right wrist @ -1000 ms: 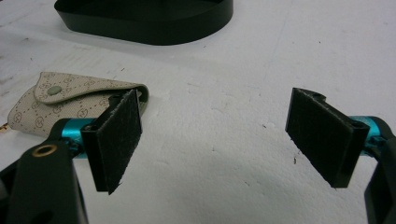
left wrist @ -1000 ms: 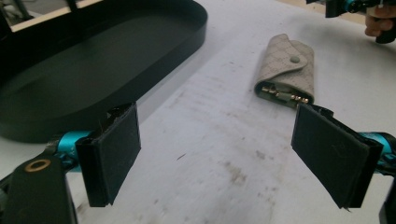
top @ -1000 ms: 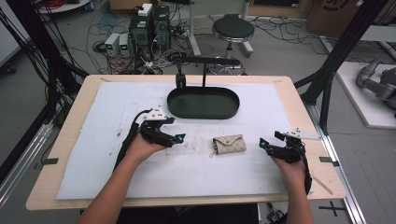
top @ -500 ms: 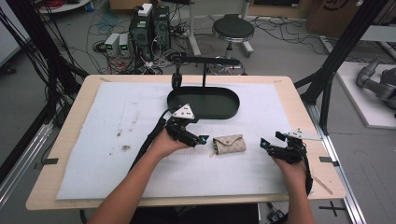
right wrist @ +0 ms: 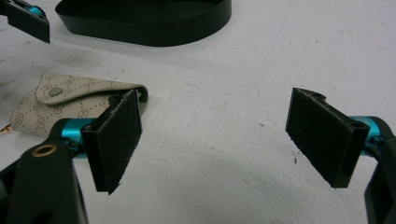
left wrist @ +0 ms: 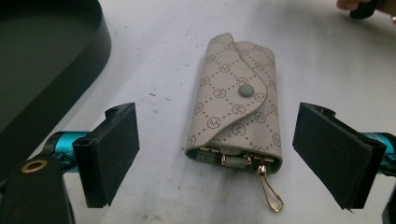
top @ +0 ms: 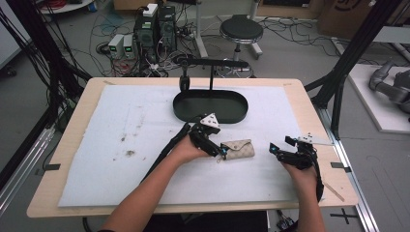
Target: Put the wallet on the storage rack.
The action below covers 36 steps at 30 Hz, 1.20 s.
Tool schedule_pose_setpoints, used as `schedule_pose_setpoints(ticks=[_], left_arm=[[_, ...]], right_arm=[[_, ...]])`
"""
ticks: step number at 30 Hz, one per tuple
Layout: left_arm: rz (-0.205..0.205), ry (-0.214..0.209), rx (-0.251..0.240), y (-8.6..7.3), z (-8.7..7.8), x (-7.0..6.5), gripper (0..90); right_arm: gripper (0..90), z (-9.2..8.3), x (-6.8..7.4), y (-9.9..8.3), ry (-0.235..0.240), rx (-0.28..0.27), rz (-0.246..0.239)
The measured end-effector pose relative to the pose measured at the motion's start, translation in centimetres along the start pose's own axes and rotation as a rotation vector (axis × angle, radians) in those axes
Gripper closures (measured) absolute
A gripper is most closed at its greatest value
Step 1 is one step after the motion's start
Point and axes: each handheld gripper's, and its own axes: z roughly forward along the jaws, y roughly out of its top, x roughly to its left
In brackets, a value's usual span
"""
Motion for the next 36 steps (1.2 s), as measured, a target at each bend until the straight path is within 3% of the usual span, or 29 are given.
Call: schedule_pose_setpoints(ticks=[15,24,30,36], left_arm=[[0.046,-0.021,0.087,0.9,3.4,-0.8,14.6],[0.07,-0.003,0.143,0.5,4.7,-1.0,15.0],[0.095,0.004,0.148,0.4,4.7,-1.3,18.1],[0.095,-0.002,0.121,0.1,4.4,-1.3,28.7]], right_arm=[[18.0,0.1,0.1,0.1,0.001,-0.001,0.001],[18.0,0.1,0.0,0.0,0.001,0.001,0.001],[18.0,0.1,0.1,0.0,0.001,0.008,0.002],[18.0,0.2,0.1,0.0,0.001,0.008,0.0]])
